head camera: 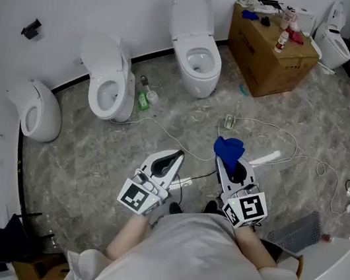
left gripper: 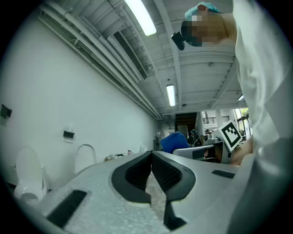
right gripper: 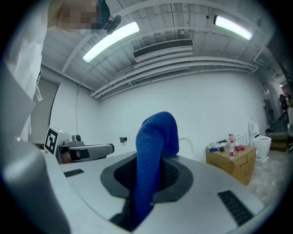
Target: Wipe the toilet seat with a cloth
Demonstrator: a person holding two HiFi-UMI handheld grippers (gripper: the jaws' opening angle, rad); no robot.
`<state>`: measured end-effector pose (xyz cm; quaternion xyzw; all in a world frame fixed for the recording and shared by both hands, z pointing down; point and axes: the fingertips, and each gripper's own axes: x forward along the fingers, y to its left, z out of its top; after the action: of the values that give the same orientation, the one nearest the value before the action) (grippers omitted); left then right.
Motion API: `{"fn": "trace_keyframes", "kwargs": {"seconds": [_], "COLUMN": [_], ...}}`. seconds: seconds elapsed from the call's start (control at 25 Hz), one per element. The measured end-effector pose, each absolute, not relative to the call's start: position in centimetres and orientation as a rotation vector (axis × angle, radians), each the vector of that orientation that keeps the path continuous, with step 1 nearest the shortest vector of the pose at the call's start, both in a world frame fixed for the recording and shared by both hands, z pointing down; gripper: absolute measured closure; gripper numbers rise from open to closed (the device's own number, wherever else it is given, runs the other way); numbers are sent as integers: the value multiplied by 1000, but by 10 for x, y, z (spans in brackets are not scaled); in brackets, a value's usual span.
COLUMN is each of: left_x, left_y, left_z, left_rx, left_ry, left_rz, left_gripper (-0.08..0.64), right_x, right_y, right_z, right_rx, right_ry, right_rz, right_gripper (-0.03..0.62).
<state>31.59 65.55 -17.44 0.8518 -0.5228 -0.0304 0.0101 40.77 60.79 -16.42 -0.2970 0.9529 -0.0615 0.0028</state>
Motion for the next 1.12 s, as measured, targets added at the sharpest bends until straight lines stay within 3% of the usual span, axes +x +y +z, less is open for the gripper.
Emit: {"fn": "trace_keyframes", "kwargs": {"seconds": [1.12], "left_x": [374], "left_y": [603], "left_z": [-168], "left_rx": [2564], "left_ry": [-1798], "left_rz": [-73], "left_gripper": [555], "right_x": [488], "right_y": [554], "right_z": [-152], "right_rx": [-912], "right_ry": [2975], "right_rz": [-272], "right_gripper": [541]}}
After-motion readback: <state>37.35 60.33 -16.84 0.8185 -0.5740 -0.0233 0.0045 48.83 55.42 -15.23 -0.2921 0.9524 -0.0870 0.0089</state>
